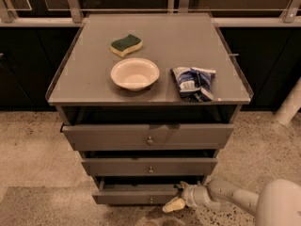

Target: Open bottom drawer

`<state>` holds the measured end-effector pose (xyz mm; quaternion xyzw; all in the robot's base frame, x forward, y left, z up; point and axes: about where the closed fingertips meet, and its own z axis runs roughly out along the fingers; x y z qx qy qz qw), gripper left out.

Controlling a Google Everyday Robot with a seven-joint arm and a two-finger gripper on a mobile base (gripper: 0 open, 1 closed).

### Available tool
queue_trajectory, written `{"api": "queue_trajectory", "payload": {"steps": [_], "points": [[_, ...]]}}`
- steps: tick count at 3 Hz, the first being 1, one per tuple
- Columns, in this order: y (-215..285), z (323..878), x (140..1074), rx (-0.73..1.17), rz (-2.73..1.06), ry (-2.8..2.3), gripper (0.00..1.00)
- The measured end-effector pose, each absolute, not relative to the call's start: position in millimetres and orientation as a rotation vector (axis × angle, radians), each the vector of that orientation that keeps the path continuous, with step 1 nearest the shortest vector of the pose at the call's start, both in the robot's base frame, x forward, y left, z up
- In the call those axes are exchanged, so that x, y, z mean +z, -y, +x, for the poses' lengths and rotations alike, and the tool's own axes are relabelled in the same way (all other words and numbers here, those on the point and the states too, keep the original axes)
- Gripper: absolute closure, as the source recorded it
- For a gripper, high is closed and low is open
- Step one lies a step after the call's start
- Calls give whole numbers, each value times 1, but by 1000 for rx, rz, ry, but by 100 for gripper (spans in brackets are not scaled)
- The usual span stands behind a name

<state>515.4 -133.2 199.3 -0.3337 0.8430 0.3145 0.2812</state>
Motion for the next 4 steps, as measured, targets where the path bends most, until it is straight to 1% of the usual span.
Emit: {"api": "queue_trajectory", "payload": {"steps": [1, 2, 3, 4], "points": [[130, 484, 202, 975, -870, -2270, 0], [128, 477, 207, 1014, -859, -2270, 0], [115, 451, 213, 1149, -721, -2185, 0], [110, 443, 218, 1197, -668, -2150, 0]]}}
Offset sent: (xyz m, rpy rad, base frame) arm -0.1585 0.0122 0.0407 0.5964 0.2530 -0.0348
